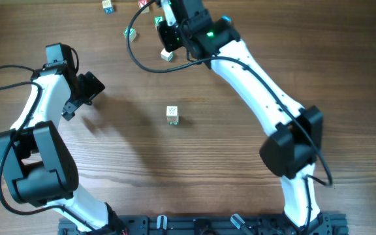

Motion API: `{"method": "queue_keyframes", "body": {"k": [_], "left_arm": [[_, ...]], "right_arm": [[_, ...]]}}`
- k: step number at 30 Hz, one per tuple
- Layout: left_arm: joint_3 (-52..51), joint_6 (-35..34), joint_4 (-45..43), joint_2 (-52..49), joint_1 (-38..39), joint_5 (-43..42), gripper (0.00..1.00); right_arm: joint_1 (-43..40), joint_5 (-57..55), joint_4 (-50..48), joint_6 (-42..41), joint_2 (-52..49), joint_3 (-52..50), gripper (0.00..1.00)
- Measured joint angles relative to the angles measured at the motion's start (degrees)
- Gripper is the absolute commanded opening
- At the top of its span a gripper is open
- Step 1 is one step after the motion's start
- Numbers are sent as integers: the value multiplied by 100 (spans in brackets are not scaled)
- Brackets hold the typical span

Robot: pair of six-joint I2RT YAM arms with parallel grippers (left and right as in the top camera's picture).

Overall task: Form a tower
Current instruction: 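Reach the right gripper back to the pile toward the green V block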

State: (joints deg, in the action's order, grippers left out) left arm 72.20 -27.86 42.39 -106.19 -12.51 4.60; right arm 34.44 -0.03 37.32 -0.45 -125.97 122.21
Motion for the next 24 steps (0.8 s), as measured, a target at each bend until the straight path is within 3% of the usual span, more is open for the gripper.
{"method": "queue_keyframes", "body": {"k": [6,11,24], "left_arm": [[0,0,4,0,0,2,100],[0,0,4,0,0,2,100],[0,0,4,0,0,2,100]], "right_arm": [[0,216,-321,767,-1025,-15,73],[-17,389,-761,981,-1659,-37,81],[-562,1231,-1429,1023,-2186,-70,78]]}}
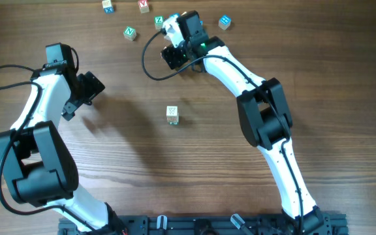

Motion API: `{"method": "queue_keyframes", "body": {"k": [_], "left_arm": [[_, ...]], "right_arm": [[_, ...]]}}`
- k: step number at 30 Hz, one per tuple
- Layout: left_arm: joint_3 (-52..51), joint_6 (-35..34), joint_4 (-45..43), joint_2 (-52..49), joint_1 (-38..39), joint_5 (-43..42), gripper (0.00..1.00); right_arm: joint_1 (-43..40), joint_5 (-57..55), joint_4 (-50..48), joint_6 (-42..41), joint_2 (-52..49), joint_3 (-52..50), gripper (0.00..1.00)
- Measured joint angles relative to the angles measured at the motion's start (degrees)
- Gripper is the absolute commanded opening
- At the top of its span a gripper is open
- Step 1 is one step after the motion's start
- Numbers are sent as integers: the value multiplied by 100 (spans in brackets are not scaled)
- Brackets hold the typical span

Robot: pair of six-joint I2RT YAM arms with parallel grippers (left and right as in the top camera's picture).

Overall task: Form a tower
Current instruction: 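Reach the right gripper back to the pile toward the green V block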

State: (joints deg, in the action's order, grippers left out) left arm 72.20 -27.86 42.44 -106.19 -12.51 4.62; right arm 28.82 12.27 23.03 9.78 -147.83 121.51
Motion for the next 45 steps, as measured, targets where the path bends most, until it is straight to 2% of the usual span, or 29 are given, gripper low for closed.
{"method": "queue_keyframes", "body": {"k": [2,5,8,10,16,21,23,27,31,39,41,45], "left_arm": [[0,0,0,0,0,0,100],[0,0,2,0,0,0,100],[0,0,2,0,0,0,100],[0,0,0,0,0,0,100],[0,0,0,0,0,0,100],[0,0,0,0,0,0,100],[0,0,0,0,0,0,100],[0,0,0,0,0,2,100],[0,0,0,0,0,0,100],[0,0,0,0,0,2,100],[0,0,0,0,0,0,100],[0,0,0,0,0,0,100]], "right_arm": [[7,175,-39,22,-59,-15,70],[31,334,-236,46,-59,-17,62],[39,334,-358,42,-59,-17,46],[37,337,-363,59,-59,-17,40],[37,332,-341,57,-59,-17,40],[31,151,129,-20,9,-22,33],[17,-125,695,-129,321,-44,34],[-28,-334,1239,-203,1255,-42,35],[-48,-380,1720,-245,2035,9,31],[-48,-455,4380,-621,2090,-24,30],[-48,-461,4841,-782,2087,-28,30],[-48,-472,5143,-925,2087,-278,30]]}}
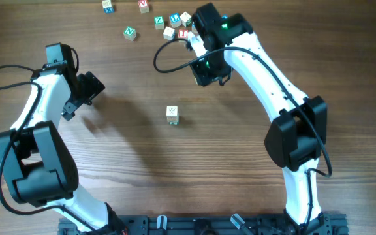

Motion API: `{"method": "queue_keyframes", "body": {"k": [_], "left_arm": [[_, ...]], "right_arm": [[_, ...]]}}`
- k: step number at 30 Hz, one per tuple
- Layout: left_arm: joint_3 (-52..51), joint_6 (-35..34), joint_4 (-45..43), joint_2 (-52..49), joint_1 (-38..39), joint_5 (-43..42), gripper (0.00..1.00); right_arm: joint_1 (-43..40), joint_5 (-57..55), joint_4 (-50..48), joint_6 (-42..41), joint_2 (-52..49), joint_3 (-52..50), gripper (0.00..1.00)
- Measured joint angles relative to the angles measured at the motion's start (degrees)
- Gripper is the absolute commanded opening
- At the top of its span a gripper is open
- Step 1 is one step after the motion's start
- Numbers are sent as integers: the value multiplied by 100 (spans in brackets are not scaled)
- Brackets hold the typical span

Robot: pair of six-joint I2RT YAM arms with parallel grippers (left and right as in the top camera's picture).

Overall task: Form a tower
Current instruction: 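Reach the right gripper back to the pile toward the green V block, then align the right gripper over the green V block and close on it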

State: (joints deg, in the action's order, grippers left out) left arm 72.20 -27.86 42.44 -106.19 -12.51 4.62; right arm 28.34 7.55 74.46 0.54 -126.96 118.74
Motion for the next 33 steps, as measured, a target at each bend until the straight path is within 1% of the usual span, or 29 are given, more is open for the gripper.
{"method": "queue_keyframes", "body": {"k": [4,5,7,8,9,10,11,12,15,19,23,26,28,31,33], "left_arm": [[0,0,0,0,0,0,100],[0,0,2,0,0,0,100],[0,0,0,0,0,0,100],[0,0,0,0,0,-2,100],[0,0,0,0,0,-2,100],[0,0,2,0,0,0,100],[0,0,0,0,0,0,100],[0,0,0,0,0,0,100],[0,0,0,0,0,0,100],[0,0,0,0,0,0,100],[0,0,0,0,0,0,100],[0,0,0,0,0,0,100],[0,0,0,0,0,0,100],[0,0,2,0,0,0,100],[0,0,0,0,0,0,100]], "right_arm": [[0,-214,-28,-243,-13,-839,34],[0,-337,-24,-337,-33,-1152,37],[0,-452,-55,-393,-57,-1436,40],[0,-494,-83,-435,-57,-1530,45],[0,-514,-125,-468,-57,-1580,57],[0,-529,-144,-511,-57,-1598,66],[0,-529,-179,-535,-57,-1602,73],[0,-549,-232,-566,-57,-1602,77],[0,-573,-249,-658,-57,-1602,76],[0,-573,-72,-789,-57,-1602,70],[0,-573,-17,-848,-57,-1622,73],[0,-575,-337,-833,-57,-1716,73],[0,-573,-354,-785,-57,-1742,73],[0,-573,-354,-758,-55,-1746,61],[0,-570,-337,-721,-57,-1746,58]]}}
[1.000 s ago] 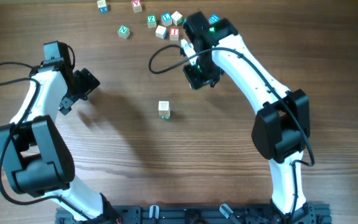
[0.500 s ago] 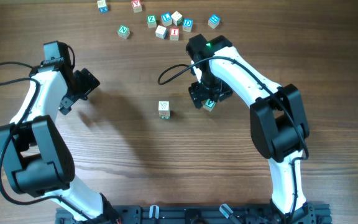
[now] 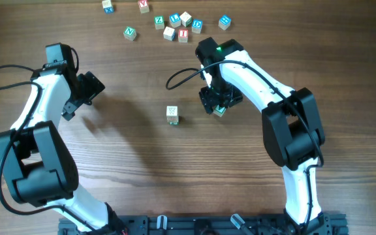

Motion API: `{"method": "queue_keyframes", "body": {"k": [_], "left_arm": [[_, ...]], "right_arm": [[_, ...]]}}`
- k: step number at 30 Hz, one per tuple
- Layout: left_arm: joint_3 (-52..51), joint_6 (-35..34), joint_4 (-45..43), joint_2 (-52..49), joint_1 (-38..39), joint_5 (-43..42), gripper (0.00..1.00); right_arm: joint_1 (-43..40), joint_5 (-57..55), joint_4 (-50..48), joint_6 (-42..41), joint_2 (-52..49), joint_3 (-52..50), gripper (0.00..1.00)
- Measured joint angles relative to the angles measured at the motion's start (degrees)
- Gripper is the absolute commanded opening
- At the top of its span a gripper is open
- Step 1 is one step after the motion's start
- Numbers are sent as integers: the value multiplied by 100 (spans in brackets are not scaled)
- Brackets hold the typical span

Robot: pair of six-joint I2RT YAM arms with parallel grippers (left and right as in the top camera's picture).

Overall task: Form a tower
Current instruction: 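Align the right gripper over the green V block and close on it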

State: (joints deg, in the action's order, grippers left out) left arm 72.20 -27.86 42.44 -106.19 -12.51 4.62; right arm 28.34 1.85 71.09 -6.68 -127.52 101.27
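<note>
A pale wooden letter block stands alone on the table, left of centre. My right gripper hangs just to its right, pointing down. It is shut on a small block whose green-and-white corner shows under the fingers. Several loose letter blocks lie in a cluster at the far edge. My left gripper is off to the left, away from all the blocks; its jaws cannot be made out from above.
More single blocks lie along the far edge: a green one, a blue one, and two at the top rim. The right arm's cable loops above the lone block. The arm bases line the near edge.
My right gripper has moved from just below the far cluster towards me, and is now beside the lone block. With the arm away, a blue block in the cluster shows. The left arm has not moved.
My right gripper was first over a white block lying below the far cluster, and was still there at the second moment. Then it was clear of the cluster and that spot was bare. Now it is next to the lone block. The left arm never moved.
</note>
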Motion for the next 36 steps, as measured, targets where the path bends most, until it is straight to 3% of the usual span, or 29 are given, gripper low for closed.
{"method": "queue_keyframes", "body": {"k": [6,8,10,15,21,26,35,36], "left_arm": [[0,0,0,0,0,0,100],[0,0,0,0,0,0,100],[0,0,0,0,0,0,100],[0,0,0,0,0,0,100],[0,0,0,0,0,0,100],[0,-2,0,0,0,0,100],[0,0,0,0,0,0,100],[0,0,0,0,0,0,100]], "right_arm": [[0,205,24,-264,0,-2,53],[0,407,105,-321,0,-2,55],[0,501,175,-422,0,-2,64],[0,505,-81,-527,0,-11,67],[0,404,-256,-125,0,-79,56],[0,365,-304,-15,0,-323,39],[0,-179,-728,-758,0,-343,40],[0,-199,-732,-822,0,-343,47]]}}
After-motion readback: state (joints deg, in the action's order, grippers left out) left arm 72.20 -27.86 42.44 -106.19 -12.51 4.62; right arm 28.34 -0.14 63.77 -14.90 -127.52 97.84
